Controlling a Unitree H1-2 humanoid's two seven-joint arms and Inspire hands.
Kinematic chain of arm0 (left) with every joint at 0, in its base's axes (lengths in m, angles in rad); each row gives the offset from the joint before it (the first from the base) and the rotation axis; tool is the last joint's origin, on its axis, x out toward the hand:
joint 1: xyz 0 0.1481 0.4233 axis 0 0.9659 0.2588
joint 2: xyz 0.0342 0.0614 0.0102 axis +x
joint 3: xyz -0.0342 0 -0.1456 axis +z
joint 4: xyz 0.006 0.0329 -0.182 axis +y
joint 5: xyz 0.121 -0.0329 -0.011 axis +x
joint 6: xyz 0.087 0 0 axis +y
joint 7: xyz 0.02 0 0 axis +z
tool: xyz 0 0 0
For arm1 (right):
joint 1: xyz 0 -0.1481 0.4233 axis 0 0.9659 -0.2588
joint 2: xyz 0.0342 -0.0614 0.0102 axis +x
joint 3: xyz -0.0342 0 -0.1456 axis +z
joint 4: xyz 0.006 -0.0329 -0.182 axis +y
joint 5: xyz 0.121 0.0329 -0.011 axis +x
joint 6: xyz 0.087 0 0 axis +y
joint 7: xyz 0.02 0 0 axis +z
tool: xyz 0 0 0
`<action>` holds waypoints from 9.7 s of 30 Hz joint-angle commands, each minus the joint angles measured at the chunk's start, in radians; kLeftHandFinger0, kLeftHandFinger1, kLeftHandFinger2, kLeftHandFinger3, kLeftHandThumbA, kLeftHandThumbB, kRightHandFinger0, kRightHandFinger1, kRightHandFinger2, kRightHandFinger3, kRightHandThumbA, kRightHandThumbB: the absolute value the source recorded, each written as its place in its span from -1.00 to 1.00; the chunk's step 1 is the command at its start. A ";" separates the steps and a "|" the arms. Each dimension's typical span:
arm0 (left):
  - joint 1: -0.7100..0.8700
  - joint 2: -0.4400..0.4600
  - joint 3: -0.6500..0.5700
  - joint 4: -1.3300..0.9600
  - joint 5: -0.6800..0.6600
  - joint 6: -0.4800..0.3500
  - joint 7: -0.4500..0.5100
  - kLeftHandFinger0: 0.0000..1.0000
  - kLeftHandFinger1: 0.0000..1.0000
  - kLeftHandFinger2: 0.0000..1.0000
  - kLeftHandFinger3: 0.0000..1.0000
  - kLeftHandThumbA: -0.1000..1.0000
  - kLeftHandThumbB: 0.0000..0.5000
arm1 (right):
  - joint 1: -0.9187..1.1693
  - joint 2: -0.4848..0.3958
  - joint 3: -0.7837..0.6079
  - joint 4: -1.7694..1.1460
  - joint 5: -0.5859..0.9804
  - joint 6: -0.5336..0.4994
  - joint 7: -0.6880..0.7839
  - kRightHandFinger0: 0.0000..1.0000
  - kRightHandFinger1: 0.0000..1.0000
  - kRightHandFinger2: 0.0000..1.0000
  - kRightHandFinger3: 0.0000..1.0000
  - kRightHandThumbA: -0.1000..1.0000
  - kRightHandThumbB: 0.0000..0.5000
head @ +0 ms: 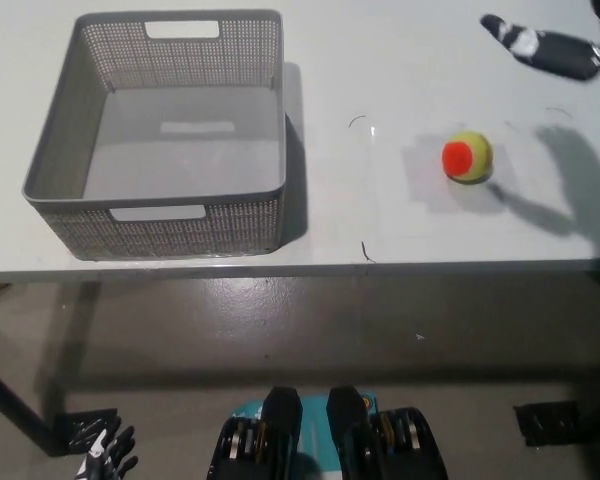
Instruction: Use the right hand to pick up a tennis ball and put it into a container on the left side
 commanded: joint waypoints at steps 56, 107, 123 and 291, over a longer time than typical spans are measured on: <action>-0.050 0.017 0.010 -0.001 -0.017 -0.034 -0.030 1.00 1.00 1.00 1.00 0.95 -0.19 | -0.438 0.139 0.247 1.155 -0.013 -0.063 -0.102 1.00 1.00 1.00 1.00 0.67 1.00; -0.065 0.036 0.012 -0.025 -0.023 -0.026 -0.038 1.00 1.00 1.00 1.00 0.95 -0.15 | -0.318 0.243 0.310 1.287 -0.013 -0.086 -0.231 0.71 0.94 1.00 1.00 -0.34 0.25; -0.086 0.041 0.022 -0.036 -0.037 -0.004 -0.043 1.00 1.00 1.00 1.00 0.93 -0.17 | -0.288 0.241 0.180 1.273 0.085 -0.299 -0.578 -1.00 -0.87 0.16 -0.24 -1.00 -0.33; -0.147 0.073 -0.007 0.040 0.043 -0.024 -0.040 1.00 1.00 1.00 1.00 1.00 0.41 | 0.685 0.261 -0.113 -0.561 0.684 -0.203 -0.102 1.00 1.00 1.00 1.00 1.00 0.37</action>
